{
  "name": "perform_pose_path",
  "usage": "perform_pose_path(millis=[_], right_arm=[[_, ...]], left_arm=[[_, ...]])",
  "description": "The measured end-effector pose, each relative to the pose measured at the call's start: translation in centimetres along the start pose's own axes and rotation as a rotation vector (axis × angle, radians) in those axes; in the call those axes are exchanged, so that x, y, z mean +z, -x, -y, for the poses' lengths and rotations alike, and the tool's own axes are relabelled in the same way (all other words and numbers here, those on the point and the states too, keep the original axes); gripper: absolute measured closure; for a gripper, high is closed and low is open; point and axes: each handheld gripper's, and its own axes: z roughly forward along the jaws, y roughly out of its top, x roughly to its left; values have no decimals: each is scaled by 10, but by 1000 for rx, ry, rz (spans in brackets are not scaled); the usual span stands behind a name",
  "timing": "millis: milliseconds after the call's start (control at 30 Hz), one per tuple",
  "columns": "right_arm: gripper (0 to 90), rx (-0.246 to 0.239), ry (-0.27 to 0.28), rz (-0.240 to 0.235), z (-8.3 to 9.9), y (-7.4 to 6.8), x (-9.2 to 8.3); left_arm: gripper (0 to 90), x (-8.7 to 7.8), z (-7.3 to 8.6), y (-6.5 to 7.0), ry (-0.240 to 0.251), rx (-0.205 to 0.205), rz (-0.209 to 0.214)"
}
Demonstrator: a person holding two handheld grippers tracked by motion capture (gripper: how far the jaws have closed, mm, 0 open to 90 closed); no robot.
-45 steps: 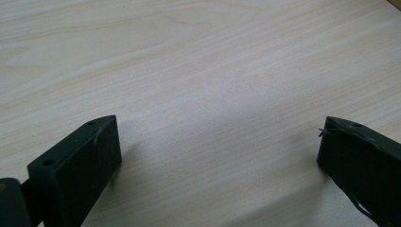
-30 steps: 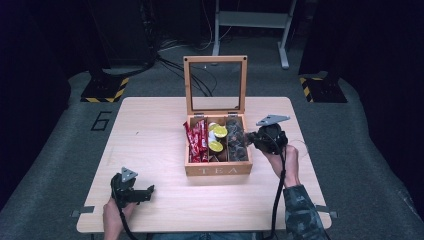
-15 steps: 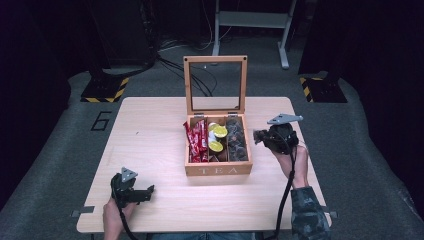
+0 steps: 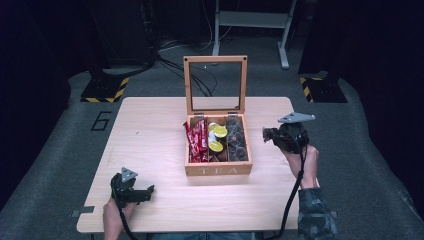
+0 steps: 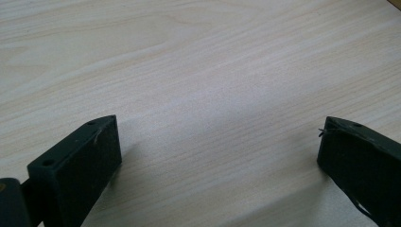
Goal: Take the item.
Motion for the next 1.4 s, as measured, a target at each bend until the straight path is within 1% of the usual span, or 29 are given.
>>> perform_pose_path(millis=[33, 67, 100, 200, 267, 333, 400, 467, 533, 600, 633, 667, 700, 733, 767, 833, 967, 1000, 1033, 1100, 1400], right_arm=[[770, 0, 2, 4, 1, 2, -1], [770, 13, 3, 10, 1, 3, -3], [770, 7, 1, 11, 2, 6, -4], [770, 19, -2, 29, 5, 11, -8], [769, 15, -1, 40, 7, 15, -10], [770, 32, 0, 49, 8, 17, -11], [770, 33, -3, 57, 11, 22, -13], [770, 51, -1, 62, 12, 24, -14], [770, 45, -6, 69, 15, 28, -15], [770, 59, -11, 78, 17, 32, -15], [770, 74, -13, 83, 19, 35, -15], [770, 72, -15, 82, 20, 37, -15], [770, 87, -13, 89, 21, 39, -14], [770, 83, -20, 93, 23, 42, -15], [770, 98, -20, 93, 25, 44, -14], [770, 99, -32, 105, 27, 48, -13], [770, 127, -52, 116, 33, 55, -10], [770, 127, -54, 122, 35, 57, -9], [770, 138, -53, 126, 36, 58, -8], [771, 146, -70, 133, 39, 61, -7], [771, 191, -96, 151, 53, 72, 3]], left_arm=[[3, 0, 0, 0, 0, -1, 0], [3, 0, 0, 0, 0, 0, 0], [3, 0, 0, 0, 0, -1, 0], [3, 0, 0, 0, 0, -1, 0], [3, 0, 0, 0, 0, 0, 0], [3, 0, 0, 0, 0, 0, 0], [3, 0, 0, 0, 0, 0, 0], [3, 0, 0, 0, 0, -1, 0], [3, 0, 0, 0, 0, 0, 0], [3, 0, 0, 0, 0, 0, 0], [3, 0, 0, 0, 0, -1, 0], [3, 0, 0, 0, 0, 0, 0], [3, 0, 0, 0, 0, -1, 0], [3, 0, 0, 0, 0, -1, 0], [3, 0, 0, 0, 0, 0, 0], [3, 0, 0, 0, 0, 0, 0], [3, 0, 0, 0, 0, 0, 0], [3, 0, 0, 0, 0, -1, 0], [3, 0, 0, 0, 0, 0, -2], [3, 0, 0, 0, 0, 0, -2], [3, 0, 0, 0, 0, 0, -2]])
